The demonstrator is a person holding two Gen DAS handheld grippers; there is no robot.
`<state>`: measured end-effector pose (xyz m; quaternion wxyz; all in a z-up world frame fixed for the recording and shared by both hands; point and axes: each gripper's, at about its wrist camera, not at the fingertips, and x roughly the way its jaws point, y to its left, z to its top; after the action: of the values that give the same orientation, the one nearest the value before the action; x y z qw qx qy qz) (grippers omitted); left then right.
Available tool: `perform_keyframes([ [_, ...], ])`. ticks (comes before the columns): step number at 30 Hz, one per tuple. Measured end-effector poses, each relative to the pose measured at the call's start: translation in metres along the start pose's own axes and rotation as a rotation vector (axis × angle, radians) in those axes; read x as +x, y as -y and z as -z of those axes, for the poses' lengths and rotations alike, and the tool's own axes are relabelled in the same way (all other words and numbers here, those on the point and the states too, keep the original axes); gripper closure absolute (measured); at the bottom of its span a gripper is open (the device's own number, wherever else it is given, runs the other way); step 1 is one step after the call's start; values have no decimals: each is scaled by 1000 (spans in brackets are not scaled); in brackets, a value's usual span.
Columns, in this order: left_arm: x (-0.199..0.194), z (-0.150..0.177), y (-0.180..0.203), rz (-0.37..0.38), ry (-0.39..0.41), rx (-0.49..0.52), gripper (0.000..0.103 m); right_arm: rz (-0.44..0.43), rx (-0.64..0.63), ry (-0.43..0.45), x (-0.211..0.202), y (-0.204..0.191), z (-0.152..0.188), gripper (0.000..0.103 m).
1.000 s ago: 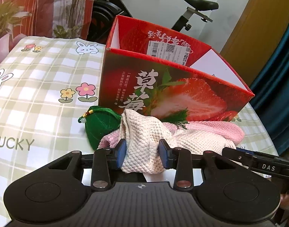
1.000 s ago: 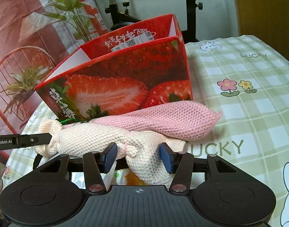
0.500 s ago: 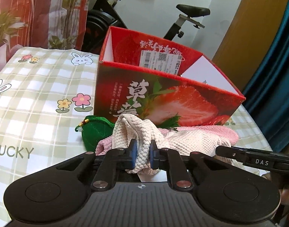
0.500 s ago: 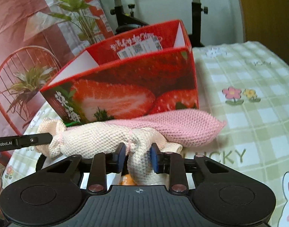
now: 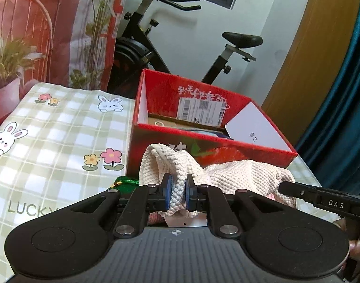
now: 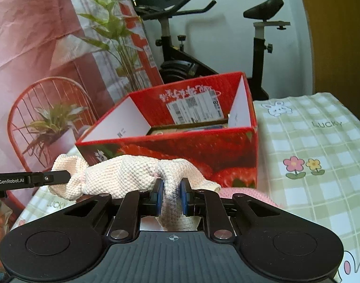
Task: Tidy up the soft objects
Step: 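Carry the cream cloth into the red box and release it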
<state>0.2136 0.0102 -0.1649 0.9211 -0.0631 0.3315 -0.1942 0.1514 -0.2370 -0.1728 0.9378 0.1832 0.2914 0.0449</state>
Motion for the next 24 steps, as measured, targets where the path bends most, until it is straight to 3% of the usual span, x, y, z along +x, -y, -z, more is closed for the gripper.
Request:
perform_keyframes([
  [9,-11,-9,0,13,37,-5,90,-17,-11,44,-10,-6,-12,89],
  [24,-15,-47,7,38,111,14,90,-29,-71,123,-13,-14,-61,89],
])
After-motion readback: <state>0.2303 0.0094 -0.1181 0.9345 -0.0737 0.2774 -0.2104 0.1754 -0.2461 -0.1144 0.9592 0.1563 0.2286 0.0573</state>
